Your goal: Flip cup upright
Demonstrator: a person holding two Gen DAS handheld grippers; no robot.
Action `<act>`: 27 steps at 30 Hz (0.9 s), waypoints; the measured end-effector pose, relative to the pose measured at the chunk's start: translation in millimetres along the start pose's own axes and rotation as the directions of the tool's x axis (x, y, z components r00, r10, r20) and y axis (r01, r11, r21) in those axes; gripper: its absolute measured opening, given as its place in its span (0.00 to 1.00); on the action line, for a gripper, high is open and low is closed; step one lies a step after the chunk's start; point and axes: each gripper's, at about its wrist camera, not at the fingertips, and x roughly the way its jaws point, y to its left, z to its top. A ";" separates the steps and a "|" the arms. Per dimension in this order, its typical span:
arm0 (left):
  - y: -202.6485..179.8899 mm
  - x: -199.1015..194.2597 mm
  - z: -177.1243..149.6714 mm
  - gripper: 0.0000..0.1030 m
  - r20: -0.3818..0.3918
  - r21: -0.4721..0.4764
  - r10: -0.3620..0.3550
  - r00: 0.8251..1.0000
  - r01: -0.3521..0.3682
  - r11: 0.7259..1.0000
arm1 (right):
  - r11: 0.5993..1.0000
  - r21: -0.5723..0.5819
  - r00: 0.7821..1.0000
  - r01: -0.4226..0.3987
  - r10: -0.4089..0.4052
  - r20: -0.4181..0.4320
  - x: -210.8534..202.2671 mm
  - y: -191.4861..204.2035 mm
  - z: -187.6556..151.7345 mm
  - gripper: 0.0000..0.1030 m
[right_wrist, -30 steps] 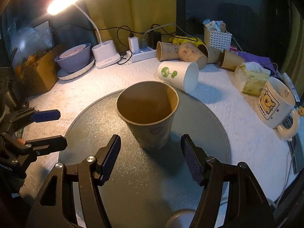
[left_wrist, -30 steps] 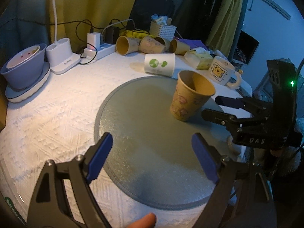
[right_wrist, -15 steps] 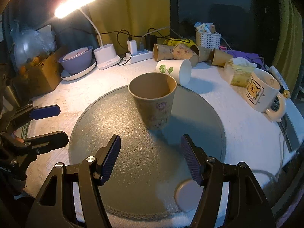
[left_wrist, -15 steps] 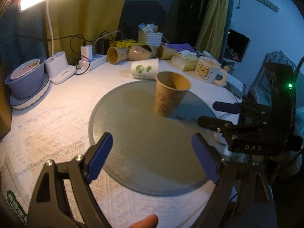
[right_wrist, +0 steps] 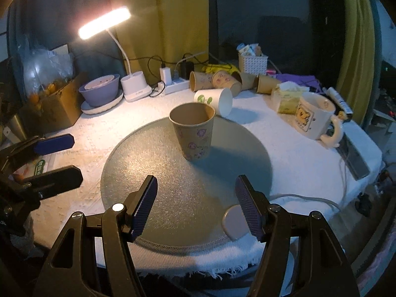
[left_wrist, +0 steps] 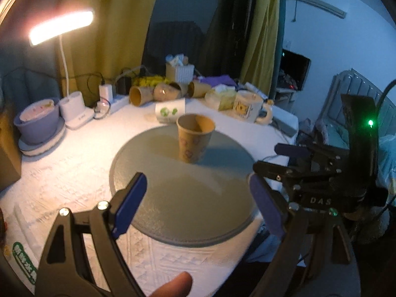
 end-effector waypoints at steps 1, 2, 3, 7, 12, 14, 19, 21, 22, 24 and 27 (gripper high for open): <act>-2.0 -4.0 1.1 0.84 0.016 0.002 0.005 1.000 -0.005 1.000 | 1.000 0.004 1.000 0.004 -0.004 0.008 -5.8 1.2 0.4 0.67; -4.3 -9.8 2.5 0.84 0.041 0.002 0.011 0.999 -0.011 1.000 | 1.000 0.007 1.000 0.005 -0.006 0.015 -10.3 1.6 0.5 0.67; -5.7 -14.7 3.5 0.84 0.060 0.000 0.016 0.998 -0.017 1.000 | 1.000 0.008 1.000 0.008 -0.008 0.024 -16.1 3.0 0.6 0.67; -13.3 -36.2 9.3 0.84 0.133 -0.008 0.046 0.990 -0.046 0.999 | 1.000 0.014 0.998 0.024 -0.025 0.063 -38.3 5.7 3.1 0.67; -20.6 -56.7 15.4 0.84 0.217 -0.011 0.077 0.973 -0.077 0.997 | 0.999 0.012 0.991 0.053 -0.054 0.123 -66.6 9.5 7.4 0.67; -22.1 -60.8 19.1 0.84 0.232 -0.025 0.077 0.970 -0.073 0.997 | 0.997 0.008 0.986 0.077 -0.077 0.146 -76.2 12.3 7.4 0.67; -30.5 -74.6 23.8 0.84 0.280 0.005 0.082 0.956 -0.087 0.996 | 0.996 0.010 0.976 0.093 -0.094 0.199 -100.1 17.7 8.6 0.67; -32.1 -81.3 25.4 0.84 0.306 0.016 0.080 0.949 -0.089 0.996 | 0.995 0.012 0.971 0.101 -0.101 0.219 -107.9 19.5 10.5 0.67; -31.9 -85.7 26.2 0.84 0.320 0.016 0.080 0.944 -0.090 0.996 | 0.994 0.011 0.968 0.105 -0.105 0.229 -112.5 20.8 11.6 0.67; -30.8 -94.1 26.9 0.84 0.346 0.010 0.085 0.935 -0.095 0.995 | 0.994 0.011 0.965 0.109 -0.108 0.241 -119.5 21.3 13.8 0.67; -27.7 -104.0 27.2 0.84 0.366 0.001 0.092 0.926 -0.099 0.995 | 0.994 0.013 0.958 0.111 -0.110 0.264 -131.4 25.7 16.2 0.67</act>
